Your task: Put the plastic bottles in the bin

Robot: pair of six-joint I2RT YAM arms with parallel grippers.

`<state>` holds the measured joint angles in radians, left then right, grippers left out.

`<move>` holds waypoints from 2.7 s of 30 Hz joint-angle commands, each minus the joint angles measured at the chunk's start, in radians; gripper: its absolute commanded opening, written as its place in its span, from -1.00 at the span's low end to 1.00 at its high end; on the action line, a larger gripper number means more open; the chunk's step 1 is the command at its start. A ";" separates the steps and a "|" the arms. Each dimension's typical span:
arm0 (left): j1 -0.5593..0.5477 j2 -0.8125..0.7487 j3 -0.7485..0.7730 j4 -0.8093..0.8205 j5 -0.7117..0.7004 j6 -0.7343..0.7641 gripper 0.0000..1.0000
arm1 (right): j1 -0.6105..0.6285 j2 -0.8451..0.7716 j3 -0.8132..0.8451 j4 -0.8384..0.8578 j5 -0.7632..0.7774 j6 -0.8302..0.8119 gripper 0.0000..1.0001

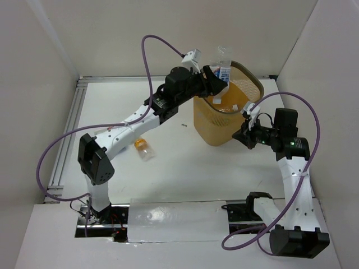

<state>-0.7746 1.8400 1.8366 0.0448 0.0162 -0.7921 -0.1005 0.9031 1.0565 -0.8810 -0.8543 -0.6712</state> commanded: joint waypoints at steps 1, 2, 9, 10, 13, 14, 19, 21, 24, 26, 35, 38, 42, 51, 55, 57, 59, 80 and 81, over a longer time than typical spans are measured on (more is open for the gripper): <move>-0.009 0.033 0.084 0.064 -0.024 0.010 -0.69 | 0.007 -0.021 -0.012 -0.024 -0.014 -0.016 -0.88; -0.009 0.054 0.104 0.064 -0.033 0.010 -0.66 | 0.007 -0.021 -0.012 -0.024 -0.014 -0.028 -0.88; -0.054 0.160 0.182 0.014 -0.136 0.074 -0.22 | 0.007 -0.003 -0.003 -0.033 -0.023 -0.028 -0.36; -0.054 0.169 0.182 0.013 -0.136 0.074 -0.03 | 0.007 -0.003 0.006 -0.033 -0.023 -0.028 0.08; -0.054 0.179 0.151 0.000 -0.145 0.065 0.66 | 0.007 0.007 0.017 -0.042 -0.023 -0.028 0.43; -0.054 0.179 0.151 0.000 -0.133 0.065 0.85 | 0.007 0.007 0.017 -0.042 -0.023 -0.028 0.56; -0.054 0.199 0.233 -0.032 -0.111 0.106 1.00 | 0.007 0.007 0.017 -0.032 -0.023 -0.019 0.84; -0.054 0.199 0.254 -0.033 -0.090 0.116 1.00 | 0.007 0.007 0.017 -0.013 -0.023 -0.010 0.95; -0.054 0.157 0.263 -0.033 -0.078 0.137 1.00 | 0.007 0.016 0.017 -0.003 -0.023 0.004 0.99; -0.054 0.111 0.263 -0.020 -0.078 0.146 1.00 | 0.007 0.039 0.028 0.007 -0.014 0.004 0.99; -0.008 -0.221 0.005 0.029 -0.139 0.218 1.00 | 0.235 0.160 0.164 0.056 0.162 0.004 0.99; 0.030 -0.413 -0.205 0.001 -0.197 0.237 1.00 | 0.453 0.230 0.213 0.066 0.330 0.004 0.99; 0.092 -0.655 -0.462 -0.162 -0.272 0.235 1.00 | 0.649 0.342 0.267 0.114 0.429 0.039 0.94; 0.205 -1.089 -0.747 -0.538 -0.430 0.127 1.00 | 0.981 0.540 0.298 0.267 0.537 0.100 0.86; 0.205 -1.195 -0.792 -0.706 -0.496 0.033 1.00 | 1.015 0.646 0.347 0.319 0.528 0.195 0.78; 0.205 -1.237 -0.833 -0.764 -0.521 -0.041 1.00 | 1.015 0.733 0.405 0.320 0.509 0.252 0.78; 0.205 -1.268 -0.856 -0.851 -0.535 -0.088 1.00 | 1.015 0.798 0.451 0.332 0.492 0.303 0.78; 0.215 -1.299 -0.807 -1.116 -0.515 -0.194 1.00 | 0.990 1.358 0.847 0.379 0.467 0.754 0.96; 0.215 -1.299 -0.807 -1.116 -0.515 -0.194 1.00 | 0.999 1.358 0.847 0.392 0.494 0.766 0.96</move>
<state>-0.5652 0.5434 1.0016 -1.0634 -0.5041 -1.0164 0.8864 2.2486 1.8580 -0.5510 -0.4438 0.0441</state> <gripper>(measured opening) 1.001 0.976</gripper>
